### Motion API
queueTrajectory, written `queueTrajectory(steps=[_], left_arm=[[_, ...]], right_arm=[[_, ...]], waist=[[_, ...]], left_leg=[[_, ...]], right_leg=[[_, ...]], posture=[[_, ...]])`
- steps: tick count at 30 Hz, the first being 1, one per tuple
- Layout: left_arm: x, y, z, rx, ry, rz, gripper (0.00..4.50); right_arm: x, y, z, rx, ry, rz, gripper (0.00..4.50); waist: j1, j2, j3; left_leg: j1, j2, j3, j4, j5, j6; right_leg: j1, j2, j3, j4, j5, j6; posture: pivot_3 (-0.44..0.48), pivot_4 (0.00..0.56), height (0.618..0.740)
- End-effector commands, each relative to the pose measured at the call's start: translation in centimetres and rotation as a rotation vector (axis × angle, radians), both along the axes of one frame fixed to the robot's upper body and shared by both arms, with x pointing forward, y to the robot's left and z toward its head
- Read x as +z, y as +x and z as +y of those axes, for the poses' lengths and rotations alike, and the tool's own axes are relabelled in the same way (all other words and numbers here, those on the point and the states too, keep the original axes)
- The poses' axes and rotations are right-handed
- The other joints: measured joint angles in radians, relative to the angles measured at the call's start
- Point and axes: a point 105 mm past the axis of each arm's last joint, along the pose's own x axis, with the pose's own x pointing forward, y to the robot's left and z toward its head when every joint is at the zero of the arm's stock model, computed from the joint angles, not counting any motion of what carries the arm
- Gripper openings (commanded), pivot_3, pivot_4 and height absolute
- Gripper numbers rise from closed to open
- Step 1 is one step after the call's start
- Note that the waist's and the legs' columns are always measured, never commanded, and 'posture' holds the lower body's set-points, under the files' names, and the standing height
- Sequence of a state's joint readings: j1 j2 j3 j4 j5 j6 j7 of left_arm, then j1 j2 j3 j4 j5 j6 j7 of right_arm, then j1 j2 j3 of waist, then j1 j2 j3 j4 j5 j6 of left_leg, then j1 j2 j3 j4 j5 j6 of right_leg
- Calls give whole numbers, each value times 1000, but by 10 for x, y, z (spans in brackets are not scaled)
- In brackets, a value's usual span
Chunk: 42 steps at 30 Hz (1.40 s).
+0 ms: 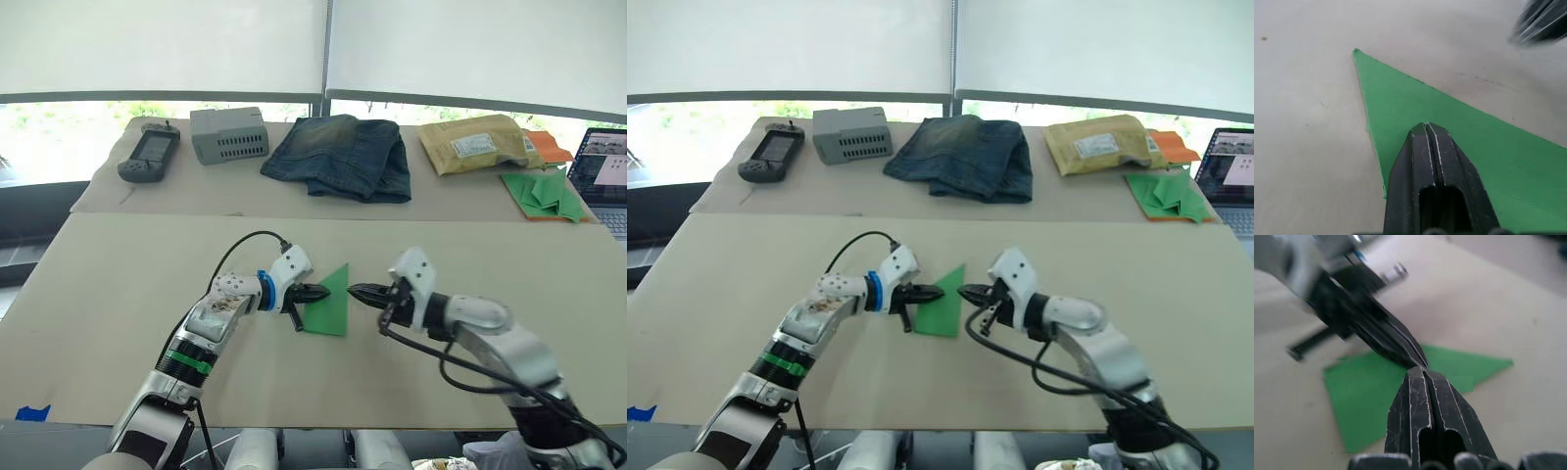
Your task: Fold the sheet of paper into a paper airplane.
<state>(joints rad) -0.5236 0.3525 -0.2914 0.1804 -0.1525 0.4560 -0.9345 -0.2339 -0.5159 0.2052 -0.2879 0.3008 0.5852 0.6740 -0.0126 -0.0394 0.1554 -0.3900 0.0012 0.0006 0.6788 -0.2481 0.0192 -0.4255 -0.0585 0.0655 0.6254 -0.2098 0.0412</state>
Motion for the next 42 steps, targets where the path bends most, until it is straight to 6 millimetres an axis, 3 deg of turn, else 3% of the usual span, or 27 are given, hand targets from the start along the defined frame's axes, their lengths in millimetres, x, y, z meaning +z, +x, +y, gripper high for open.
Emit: queueTrajectory(steps=[1, 10, 13, 19, 27, 34, 42], left_arm=[[13, 8, 3, -5, -8, -32, 0], [10, 9, 2, -19, 9, -23, 0], [13, 18, -1, -8, 14, -43, 0], [28, 45, -27, 19, 13, -115, 0], [27, 60, -49, -39, 49, -148, 0], [5, 58, -46, -37, 84, -105, 0], [-9, 47, -22, -34, 93, -79, 0]], right_arm=[[-4, 8, 12, 14, -60, -65, 32], [-26, 10, 25, 16, -111, -38, 32], [-39, 4, 25, 29, -167, 19, 32], [-52, -7, 26, 60, -224, 66, 32], [-51, -9, 26, 36, -213, 69, 32], [-50, -11, 23, 27, -218, 63, 32], [-52, -10, 22, 23, -222, 62, 32]], waist=[[-1, 0, 0], [-5, 0, 0], [-5, 0, 0], [-1, 0, 0], [-7, 0, 0], [-4, -1, 0], [-7, -1, -1]], left_leg=[[0, 0, 0, 0, 0, 0], [1, -1, -1, 0, 0, 0], [2, 0, -1, 0, 0, 0], [2, -1, 0, 1, 0, 0], [2, -1, 0, 0, 0, 0], [2, -2, 0, 0, 0, 0], [2, -1, 0, 0, 0, 0]], right_leg=[[0, 0, 0, 0, 1, -1], [1, -1, 1, 0, 1, 1], [1, 0, 1, 0, 1, 1], [3, 0, 1, 0, 0, 2], [2, 0, 1, -1, 0, 2], [3, 0, 0, -1, 0, 2], [3, 0, 0, -1, 0, 2]], posture=[[0, 150, 728], [0, 150, 728], [0, 150, 728], [0, 150, 728], [0, 150, 728], [0, 150, 728], [0, 150, 728]])
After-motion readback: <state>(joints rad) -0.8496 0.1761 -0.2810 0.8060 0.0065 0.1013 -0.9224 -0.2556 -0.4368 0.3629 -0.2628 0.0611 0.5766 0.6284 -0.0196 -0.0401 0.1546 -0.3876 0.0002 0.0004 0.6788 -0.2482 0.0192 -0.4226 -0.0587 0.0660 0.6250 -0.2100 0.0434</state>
